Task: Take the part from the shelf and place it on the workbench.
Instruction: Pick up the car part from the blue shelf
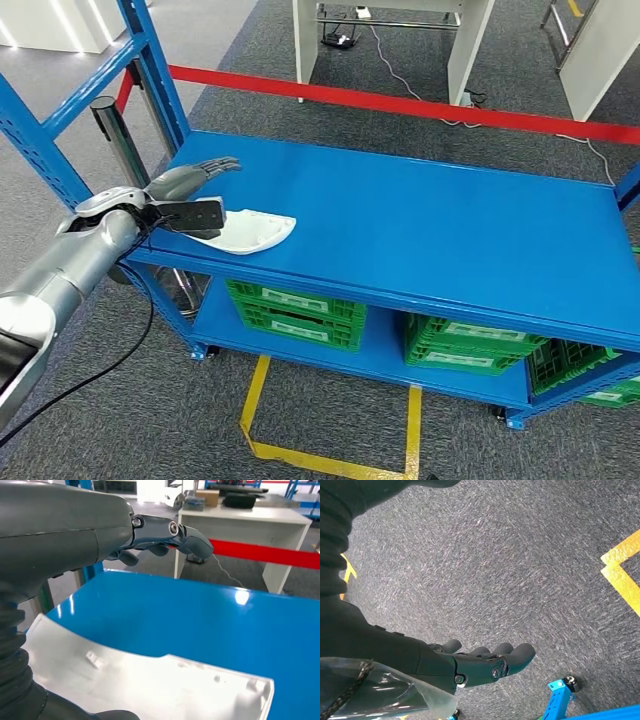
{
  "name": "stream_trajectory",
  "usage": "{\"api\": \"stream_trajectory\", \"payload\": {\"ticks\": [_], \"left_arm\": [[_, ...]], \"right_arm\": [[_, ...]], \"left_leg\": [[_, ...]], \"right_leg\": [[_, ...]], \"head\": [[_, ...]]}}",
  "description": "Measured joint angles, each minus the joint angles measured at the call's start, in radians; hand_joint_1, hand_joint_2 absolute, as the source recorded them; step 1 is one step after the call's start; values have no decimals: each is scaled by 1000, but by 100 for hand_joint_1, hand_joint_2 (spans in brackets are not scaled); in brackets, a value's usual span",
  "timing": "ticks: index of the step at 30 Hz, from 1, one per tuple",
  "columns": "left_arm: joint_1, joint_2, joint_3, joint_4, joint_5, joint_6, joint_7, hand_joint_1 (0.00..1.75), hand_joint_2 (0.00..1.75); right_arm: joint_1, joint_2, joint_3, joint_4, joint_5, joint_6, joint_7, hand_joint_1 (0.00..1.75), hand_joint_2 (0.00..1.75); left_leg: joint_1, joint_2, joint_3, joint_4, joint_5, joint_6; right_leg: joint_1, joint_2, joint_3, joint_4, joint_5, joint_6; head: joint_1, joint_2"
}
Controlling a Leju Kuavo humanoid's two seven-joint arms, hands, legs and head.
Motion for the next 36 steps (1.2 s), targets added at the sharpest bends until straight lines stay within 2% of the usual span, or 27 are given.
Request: {"api": "stream_trajectory", "payload": {"ticks": [36], "left_arm": [[27,-26,-57,124,-8,45,9,0,175]], "right_arm": [[-8,0,-18,-1,22,-3,-11,0,175]], "left_leg": [[0,0,0,0,0,0]], "right_leg": [[0,0,0,0,0,0]], "head": [[0,0]]}}
